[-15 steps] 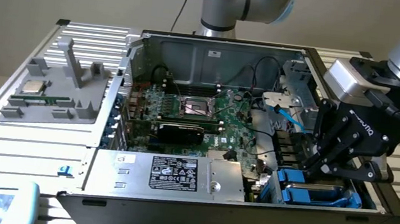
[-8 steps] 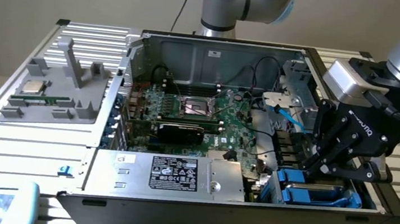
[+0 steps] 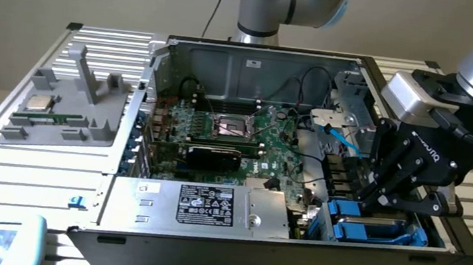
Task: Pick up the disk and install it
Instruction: 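Insert the first disk wire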
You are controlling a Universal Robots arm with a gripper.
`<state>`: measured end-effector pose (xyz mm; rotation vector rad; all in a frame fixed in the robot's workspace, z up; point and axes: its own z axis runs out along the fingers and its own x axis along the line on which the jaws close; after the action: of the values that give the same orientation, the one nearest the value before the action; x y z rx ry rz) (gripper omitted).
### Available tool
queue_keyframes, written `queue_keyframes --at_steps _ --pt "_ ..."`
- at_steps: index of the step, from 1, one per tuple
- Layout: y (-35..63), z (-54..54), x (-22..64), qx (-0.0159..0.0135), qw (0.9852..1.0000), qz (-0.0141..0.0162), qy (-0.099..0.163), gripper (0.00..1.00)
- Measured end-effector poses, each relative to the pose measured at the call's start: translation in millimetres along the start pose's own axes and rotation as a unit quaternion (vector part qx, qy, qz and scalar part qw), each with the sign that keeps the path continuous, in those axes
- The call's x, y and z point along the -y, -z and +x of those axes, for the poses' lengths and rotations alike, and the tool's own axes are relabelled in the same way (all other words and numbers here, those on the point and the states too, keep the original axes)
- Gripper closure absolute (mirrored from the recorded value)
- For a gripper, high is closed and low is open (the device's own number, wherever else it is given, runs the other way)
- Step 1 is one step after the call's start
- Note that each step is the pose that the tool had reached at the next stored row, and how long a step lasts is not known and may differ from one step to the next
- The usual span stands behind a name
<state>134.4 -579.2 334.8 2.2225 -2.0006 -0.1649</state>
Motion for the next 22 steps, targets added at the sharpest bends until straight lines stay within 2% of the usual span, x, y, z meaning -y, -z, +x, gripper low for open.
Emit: queue_keyframes --at_steps 22 --pt "-2.3 0.2 2.4 0.0021 1.0 -0.0024 0.0 0.84"
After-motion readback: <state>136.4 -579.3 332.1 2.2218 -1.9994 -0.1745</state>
